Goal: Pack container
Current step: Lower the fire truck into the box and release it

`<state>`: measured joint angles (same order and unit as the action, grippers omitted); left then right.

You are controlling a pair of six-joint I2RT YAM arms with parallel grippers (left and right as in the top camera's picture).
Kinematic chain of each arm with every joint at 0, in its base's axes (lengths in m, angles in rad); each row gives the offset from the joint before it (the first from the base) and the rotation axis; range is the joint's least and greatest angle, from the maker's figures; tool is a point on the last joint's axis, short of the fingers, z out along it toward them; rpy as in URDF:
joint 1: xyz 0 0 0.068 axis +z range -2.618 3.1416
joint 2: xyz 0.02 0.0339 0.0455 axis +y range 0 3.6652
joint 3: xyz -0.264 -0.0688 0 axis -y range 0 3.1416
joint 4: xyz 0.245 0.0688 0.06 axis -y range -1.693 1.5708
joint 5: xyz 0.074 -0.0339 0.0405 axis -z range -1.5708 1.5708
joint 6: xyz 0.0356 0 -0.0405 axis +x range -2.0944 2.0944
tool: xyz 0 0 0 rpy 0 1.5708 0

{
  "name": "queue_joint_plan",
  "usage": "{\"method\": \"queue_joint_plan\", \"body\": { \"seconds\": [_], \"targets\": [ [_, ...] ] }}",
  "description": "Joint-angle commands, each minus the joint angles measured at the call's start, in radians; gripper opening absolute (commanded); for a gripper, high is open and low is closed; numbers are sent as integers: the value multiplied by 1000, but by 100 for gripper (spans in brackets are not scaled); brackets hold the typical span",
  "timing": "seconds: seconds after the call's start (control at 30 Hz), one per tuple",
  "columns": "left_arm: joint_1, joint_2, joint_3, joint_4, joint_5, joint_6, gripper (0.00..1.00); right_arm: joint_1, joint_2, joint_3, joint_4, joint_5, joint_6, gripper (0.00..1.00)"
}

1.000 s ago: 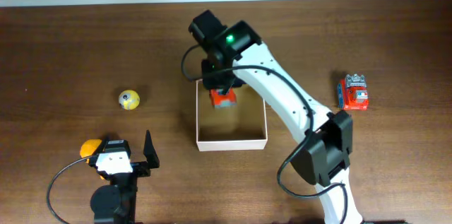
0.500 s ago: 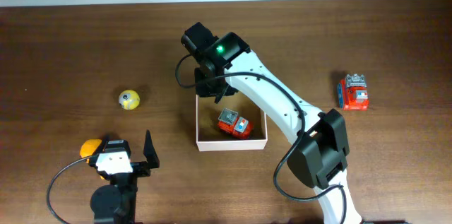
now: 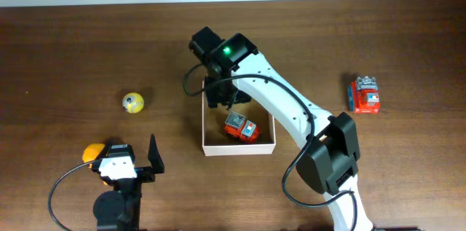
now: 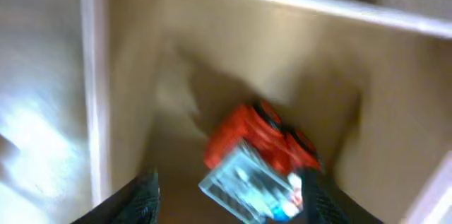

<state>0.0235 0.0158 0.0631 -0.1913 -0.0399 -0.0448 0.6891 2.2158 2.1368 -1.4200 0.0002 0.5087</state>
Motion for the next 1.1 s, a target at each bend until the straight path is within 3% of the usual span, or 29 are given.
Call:
{"method": "queue_joint_plan", "body": {
  "seconds": [0.0,0.43,1.07],
  "targets": [
    [-3,-5,-8,4,11,19,99,5,-3,3,-48,5,-56,59],
    [-3,-5,-8,4,11,19,99,5,-4,2,-249,5,-94,61],
    [-3,-5,-8,4,11,19,99,4,-3,-172,-103,16,-142,61]
  ]
}}
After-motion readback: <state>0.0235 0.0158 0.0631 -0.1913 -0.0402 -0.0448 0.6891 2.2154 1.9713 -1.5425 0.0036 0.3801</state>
